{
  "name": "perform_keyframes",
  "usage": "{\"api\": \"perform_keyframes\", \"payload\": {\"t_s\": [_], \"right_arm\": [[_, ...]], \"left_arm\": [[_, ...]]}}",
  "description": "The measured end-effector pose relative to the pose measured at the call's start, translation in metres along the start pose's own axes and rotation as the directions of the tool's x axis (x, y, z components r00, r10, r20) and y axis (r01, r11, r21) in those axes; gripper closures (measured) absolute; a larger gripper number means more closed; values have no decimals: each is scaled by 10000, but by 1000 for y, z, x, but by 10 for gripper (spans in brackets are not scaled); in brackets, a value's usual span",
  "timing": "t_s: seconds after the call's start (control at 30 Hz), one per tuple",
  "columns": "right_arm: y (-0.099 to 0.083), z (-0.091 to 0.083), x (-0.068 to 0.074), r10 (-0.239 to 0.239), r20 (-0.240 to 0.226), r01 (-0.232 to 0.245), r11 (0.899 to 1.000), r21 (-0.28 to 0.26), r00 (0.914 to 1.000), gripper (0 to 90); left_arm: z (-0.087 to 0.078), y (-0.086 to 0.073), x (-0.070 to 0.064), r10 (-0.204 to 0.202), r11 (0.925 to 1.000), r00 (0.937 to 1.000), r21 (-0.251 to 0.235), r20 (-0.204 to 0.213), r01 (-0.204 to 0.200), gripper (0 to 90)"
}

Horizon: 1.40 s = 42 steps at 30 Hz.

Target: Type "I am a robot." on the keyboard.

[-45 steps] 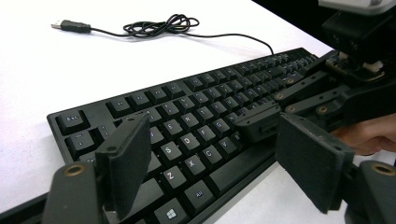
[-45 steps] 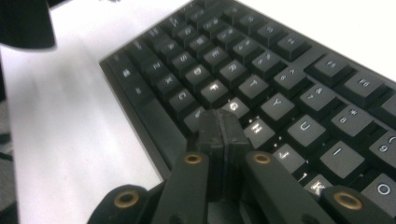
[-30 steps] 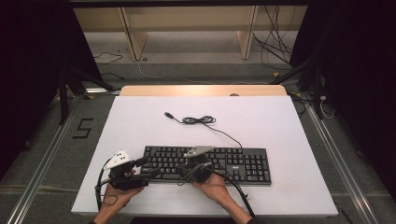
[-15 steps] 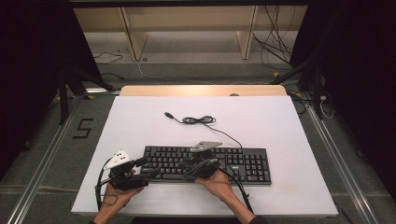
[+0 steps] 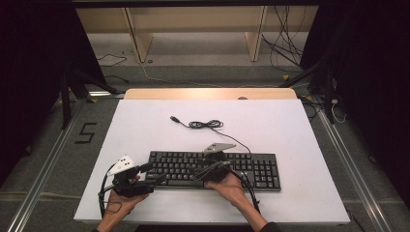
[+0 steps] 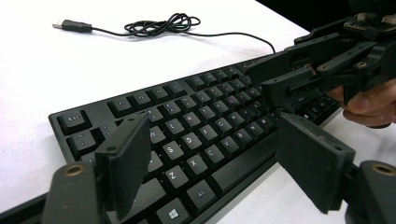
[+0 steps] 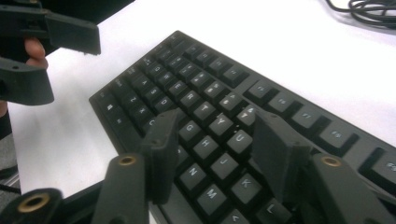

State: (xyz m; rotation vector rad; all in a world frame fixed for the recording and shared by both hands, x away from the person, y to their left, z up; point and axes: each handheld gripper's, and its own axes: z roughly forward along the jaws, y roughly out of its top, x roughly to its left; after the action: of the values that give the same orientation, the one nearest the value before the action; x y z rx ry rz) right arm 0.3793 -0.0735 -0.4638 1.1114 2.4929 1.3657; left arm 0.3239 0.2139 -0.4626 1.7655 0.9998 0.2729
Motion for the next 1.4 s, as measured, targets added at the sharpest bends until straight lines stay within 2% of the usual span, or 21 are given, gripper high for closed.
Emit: {"api": "perform_keyframes", "payload": {"t_s": [0.13,0.23,0.53,0.73,0.93,1.4], "right_arm": [[1,-4,-5,106,150,-106,9999,-30,9998,506],[1,-6,-9,80,315,-78,10000,-40,9995,546],[-2,-11,-17,85,741,-88,10000,38,9972,799],[-4,-9,-21,82,977,-106,9997,236,9952,892],[-6,-6,-23,62,1113,-114,9989,464,9938,900],[-10,-2,-26,130,1156,-204,9978,625,9932,900]], "left_arm": [[0,0,0,-4,10000,10000,-5,-1,4,262],[0,0,0,2,10000,10000,5,-1,-2,263],[0,0,0,0,10000,10000,-6,7,0,263],[0,0,0,5,10000,10000,-10,10,-5,262],[0,0,0,-3,10000,10000,-26,8,3,262],[0,0,0,-11,10000,10000,-27,-1,11,262]]}}
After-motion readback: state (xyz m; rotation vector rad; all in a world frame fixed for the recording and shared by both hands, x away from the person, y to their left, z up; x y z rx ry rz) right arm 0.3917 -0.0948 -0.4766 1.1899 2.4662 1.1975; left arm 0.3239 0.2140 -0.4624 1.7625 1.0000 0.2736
